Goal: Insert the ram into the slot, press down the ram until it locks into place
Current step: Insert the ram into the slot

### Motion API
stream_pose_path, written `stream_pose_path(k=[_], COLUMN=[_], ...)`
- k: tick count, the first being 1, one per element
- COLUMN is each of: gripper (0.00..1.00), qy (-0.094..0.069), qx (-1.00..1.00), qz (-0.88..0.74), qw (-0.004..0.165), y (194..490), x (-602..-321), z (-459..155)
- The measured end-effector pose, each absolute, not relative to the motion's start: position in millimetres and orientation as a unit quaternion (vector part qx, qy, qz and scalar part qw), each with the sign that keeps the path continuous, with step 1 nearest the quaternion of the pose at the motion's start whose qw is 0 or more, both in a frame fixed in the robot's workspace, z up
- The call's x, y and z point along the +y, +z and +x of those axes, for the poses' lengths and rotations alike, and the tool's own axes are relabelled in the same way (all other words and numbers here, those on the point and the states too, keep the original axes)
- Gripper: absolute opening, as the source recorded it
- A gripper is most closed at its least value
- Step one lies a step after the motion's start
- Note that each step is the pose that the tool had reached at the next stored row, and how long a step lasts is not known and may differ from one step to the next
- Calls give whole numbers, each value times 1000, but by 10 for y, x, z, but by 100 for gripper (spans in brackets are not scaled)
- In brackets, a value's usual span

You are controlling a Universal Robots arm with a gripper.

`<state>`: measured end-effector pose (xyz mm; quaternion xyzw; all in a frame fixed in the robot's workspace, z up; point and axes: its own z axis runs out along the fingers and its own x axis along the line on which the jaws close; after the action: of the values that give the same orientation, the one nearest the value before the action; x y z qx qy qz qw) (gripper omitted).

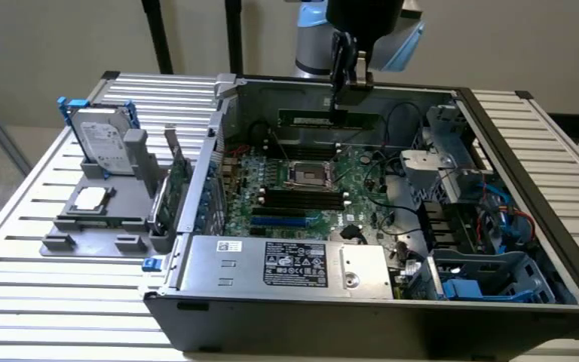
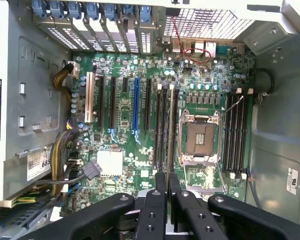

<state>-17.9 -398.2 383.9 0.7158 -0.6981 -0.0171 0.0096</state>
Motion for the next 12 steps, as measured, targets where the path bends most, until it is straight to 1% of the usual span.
stream_pose_path(k=[12], gripper=[14], qy=[-16], qx=[-699], qz=[715], qw=[10], y=[3621], x=[-3979], z=[-345])
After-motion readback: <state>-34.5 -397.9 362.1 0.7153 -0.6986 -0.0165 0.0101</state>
